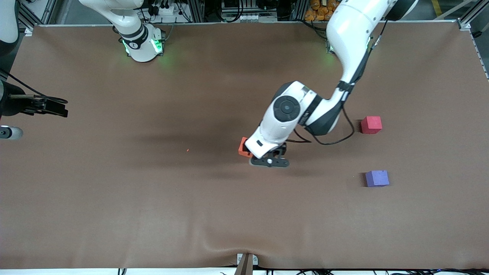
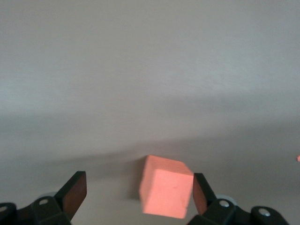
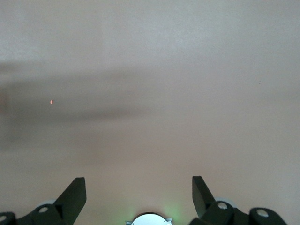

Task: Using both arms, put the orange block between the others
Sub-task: 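Grasp the orange cube with the left gripper while the right gripper retracts, then carry the orange cube with the left gripper toward the pink cube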

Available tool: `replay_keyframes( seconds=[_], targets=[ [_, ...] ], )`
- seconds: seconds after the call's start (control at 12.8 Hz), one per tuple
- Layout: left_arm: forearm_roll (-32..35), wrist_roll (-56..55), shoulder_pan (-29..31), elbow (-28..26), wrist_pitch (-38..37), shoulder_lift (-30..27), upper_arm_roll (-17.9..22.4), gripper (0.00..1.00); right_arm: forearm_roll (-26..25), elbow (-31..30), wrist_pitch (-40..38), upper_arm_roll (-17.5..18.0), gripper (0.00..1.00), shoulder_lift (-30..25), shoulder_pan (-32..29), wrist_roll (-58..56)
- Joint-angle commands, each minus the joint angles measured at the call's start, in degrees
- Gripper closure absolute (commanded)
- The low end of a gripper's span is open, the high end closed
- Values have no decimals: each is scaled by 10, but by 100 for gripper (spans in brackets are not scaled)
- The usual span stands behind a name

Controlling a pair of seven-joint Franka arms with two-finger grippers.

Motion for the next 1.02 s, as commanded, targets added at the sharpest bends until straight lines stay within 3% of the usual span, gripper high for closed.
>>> replay_keyframes(
  seconds=[0.0,0.47,0.94],
  targets=[
    [34,-5,-37,18,11,23,8,0,-11,-13,1,10,0,-12,-11,-9],
    [151,-61,-71,17,11,75,8,0,-4,-15,4,10,0,-11,-24,-5],
    [163,-92,-73,18,37,100,8,0,5,-17,-3,-6,0,-12,-31,-6]
  ],
)
